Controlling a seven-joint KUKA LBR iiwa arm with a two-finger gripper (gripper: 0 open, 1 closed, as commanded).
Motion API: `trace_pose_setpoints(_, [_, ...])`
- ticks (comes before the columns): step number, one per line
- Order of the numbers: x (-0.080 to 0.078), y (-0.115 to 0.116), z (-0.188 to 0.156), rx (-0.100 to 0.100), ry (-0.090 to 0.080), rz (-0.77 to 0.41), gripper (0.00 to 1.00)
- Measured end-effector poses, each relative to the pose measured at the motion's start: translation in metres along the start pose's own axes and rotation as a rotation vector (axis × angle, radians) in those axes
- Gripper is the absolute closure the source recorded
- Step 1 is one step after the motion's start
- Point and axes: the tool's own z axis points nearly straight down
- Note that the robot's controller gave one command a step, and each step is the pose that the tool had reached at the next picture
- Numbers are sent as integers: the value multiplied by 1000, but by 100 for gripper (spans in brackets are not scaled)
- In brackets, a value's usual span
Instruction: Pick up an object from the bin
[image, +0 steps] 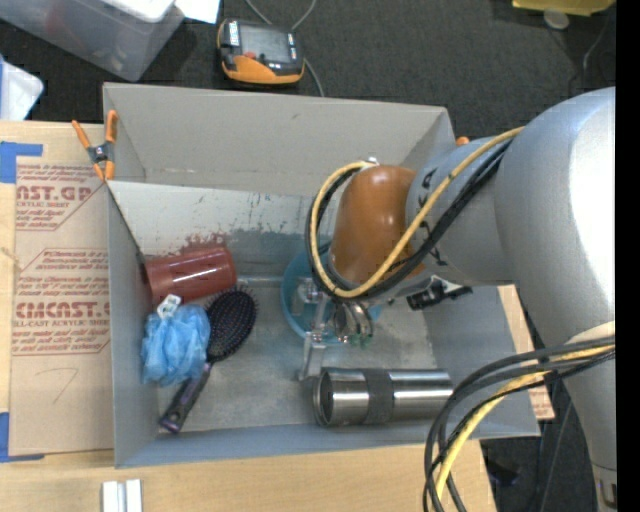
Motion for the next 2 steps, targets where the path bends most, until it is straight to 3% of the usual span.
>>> trace_pose_setpoints(1, [25, -11, 4, -8, -24, 454, 0])
trace_pose_setpoints(2, [-15, 26, -3, -4, -16, 245, 100])
